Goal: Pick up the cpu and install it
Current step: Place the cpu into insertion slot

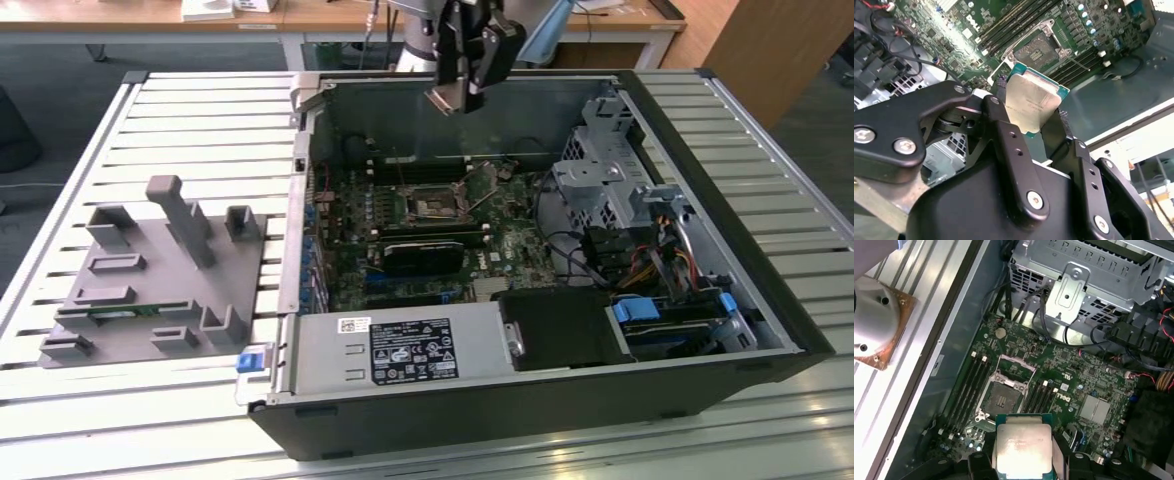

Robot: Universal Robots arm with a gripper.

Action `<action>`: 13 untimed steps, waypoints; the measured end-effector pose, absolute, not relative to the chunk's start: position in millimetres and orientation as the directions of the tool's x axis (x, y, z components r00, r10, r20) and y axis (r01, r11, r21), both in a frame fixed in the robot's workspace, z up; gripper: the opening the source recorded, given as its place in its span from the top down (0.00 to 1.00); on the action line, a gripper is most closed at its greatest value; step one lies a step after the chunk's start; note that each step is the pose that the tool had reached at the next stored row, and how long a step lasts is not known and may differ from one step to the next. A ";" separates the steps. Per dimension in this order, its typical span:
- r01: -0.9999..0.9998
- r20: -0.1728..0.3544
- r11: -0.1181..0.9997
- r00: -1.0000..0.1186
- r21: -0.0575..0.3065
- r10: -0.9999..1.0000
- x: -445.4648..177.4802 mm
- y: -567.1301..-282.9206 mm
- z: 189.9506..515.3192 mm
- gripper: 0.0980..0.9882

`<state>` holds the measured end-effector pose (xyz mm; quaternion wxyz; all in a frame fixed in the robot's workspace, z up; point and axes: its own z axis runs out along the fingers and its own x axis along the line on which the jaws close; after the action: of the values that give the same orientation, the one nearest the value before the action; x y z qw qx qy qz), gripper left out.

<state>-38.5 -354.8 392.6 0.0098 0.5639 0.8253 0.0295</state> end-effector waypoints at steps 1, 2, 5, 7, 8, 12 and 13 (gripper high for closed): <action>0.935 0.017 0.350 -0.352 0.060 0.936 -38.5 -354.6 392.5 0.52; 0.939 0.017 0.338 -0.340 0.060 0.940 -38.5 -354.5 392.4 0.52; 0.952 0.017 0.301 -0.303 0.060 0.953 -38.5 -354.2 392.1 0.52; 0.960 0.017 0.274 -0.275 0.060 0.961 -38.5 -354.1 391.8 0.52; 0.964 0.017 0.260 -0.261 0.060 0.965 -38.5 -354.0 391.6 0.52; 0.977 0.017 0.204 -0.205 0.060 0.979 -38.5 -353.6 390.8 0.52; 0.979 0.017 0.195 -0.196 0.059 0.980 -38.5 -353.3 390.3 0.52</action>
<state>-38.5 -353.3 390.3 0.0124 0.6338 0.7729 0.0283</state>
